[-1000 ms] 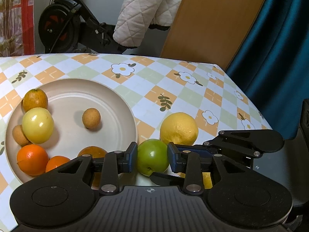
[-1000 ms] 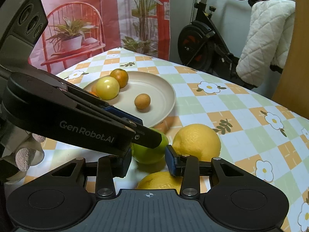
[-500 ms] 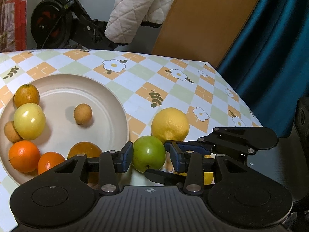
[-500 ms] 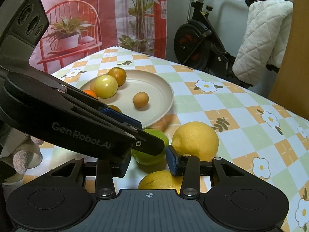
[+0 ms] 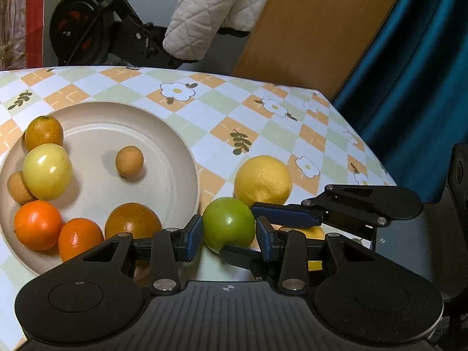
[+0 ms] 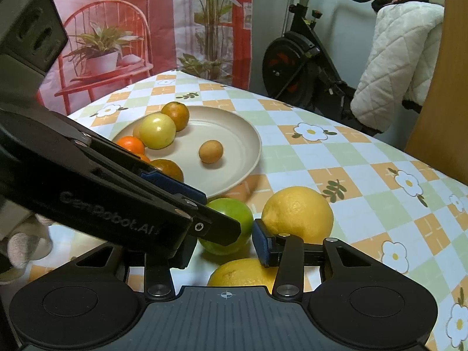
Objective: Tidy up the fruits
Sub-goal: 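Close the left gripper on the green apple and lift it, then carry the green apple in the left gripper over the plate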
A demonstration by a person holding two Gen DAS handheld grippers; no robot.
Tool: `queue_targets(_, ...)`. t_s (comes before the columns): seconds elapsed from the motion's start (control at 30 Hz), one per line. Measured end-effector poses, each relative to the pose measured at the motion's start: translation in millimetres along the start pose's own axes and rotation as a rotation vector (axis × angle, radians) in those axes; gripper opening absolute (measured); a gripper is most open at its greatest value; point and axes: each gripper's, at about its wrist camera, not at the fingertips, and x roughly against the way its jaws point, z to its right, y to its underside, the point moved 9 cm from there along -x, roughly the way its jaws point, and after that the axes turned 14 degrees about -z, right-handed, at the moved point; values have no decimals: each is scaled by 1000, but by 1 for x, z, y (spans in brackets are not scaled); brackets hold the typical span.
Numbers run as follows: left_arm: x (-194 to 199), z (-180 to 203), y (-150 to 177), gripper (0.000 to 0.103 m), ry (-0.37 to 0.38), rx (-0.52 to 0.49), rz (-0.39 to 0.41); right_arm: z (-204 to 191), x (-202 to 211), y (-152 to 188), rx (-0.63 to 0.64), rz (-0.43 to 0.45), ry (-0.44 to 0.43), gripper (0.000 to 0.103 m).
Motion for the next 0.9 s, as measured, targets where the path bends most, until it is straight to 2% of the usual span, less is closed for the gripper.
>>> queue_targets(0.47, -8, 5, -8, 45, -49, -19, 1, 2, -8, -3, -23, -10, 25, 44)
queue_targets(0.57, -7, 5, -7, 44, -46, -19, -3, 3, -7, -4, -30, 4, 32, 39)
queue_targets(0.9, 1, 7, -3, 45, -32, -13, 22, 0, 1, -2, -34, 41, 29, 38)
